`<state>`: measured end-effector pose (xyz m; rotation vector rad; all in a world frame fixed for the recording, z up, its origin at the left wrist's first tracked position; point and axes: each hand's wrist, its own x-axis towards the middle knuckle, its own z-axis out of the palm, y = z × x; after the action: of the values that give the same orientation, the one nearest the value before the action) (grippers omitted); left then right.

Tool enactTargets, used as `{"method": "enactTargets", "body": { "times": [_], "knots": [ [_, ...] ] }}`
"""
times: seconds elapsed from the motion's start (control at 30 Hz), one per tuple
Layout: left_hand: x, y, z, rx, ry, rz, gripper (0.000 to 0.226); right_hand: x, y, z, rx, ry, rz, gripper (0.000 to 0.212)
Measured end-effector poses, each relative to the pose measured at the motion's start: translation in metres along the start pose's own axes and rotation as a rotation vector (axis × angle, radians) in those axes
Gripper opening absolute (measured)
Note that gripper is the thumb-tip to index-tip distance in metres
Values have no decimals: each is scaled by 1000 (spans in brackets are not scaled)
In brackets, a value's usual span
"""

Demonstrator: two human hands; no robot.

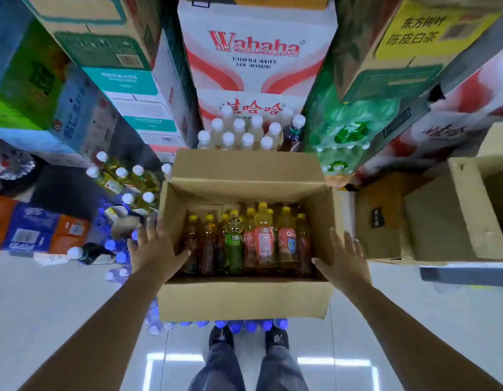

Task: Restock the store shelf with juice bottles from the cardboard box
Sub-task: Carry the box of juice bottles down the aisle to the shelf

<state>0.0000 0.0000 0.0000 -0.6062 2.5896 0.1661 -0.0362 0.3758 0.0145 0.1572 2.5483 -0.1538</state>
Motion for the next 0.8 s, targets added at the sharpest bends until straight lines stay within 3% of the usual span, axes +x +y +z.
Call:
{"method": "enactTargets", "body": {
  "times": [0.23, 0.33, 0.47, 0.6, 0.8],
  "knots": [
    [47, -5, 48, -266, -94, -210, 120, 45, 3, 46, 282, 14, 167, 102],
    [62, -9, 60, -338, -65, -283, 92, 61, 5, 51, 355, 35, 260, 94],
    [81, -27, 78, -352, -19, -291, 52, 86, 9, 53, 402, 28, 357, 52],
    [90, -31, 94, -334, 44, -344, 36, 103, 12, 62, 435, 125, 392, 31],
    [69, -27, 83, -337, 96, -332, 25, 85, 12, 58, 401, 158, 354, 27]
  ]
}}
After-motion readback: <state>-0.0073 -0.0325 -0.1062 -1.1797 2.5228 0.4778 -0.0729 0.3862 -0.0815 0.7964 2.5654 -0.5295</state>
